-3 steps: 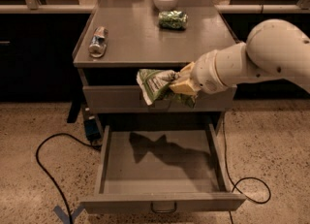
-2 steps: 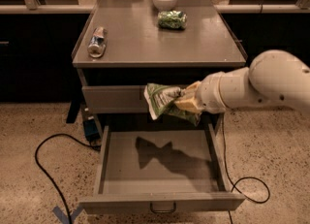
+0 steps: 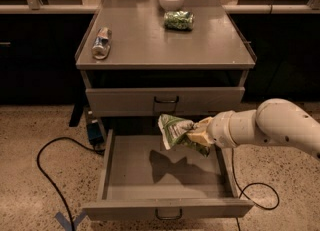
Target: Place green jalapeno chip bag into middle drawer
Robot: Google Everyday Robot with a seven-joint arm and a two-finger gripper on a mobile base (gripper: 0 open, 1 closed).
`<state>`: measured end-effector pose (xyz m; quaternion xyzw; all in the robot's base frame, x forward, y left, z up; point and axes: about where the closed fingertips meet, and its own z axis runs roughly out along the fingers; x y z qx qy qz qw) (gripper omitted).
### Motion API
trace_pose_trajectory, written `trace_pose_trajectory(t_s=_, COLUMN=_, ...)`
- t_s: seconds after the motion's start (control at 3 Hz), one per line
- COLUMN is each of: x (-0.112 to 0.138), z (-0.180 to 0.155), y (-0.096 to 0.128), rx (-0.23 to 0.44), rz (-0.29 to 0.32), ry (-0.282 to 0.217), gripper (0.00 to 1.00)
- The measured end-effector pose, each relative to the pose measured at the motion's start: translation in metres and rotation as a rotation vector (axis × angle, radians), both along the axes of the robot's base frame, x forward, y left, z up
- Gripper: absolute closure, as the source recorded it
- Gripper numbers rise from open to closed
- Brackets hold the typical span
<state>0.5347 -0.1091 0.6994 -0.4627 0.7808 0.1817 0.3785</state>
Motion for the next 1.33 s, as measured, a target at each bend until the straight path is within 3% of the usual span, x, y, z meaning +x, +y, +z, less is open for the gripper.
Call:
trace_pose_trajectory(t_s=0.33, x=0.000, z=-0.001, y=0.000, rx=-0.001, rz=0.001, ry=0.001, gripper=1.00)
trace_pose_trajectory(t_s=1.0, x=-0.009, z=-0.106, y=0.003, rx=-0.029, rz=0.016, ry=0.061, gripper=1.00)
trace_pose_trajectory(t_s=1.33, x=-0.009, z=-0.106, y=0.003, rx=-0.029, rz=0.016, ry=0.061, gripper=1.00)
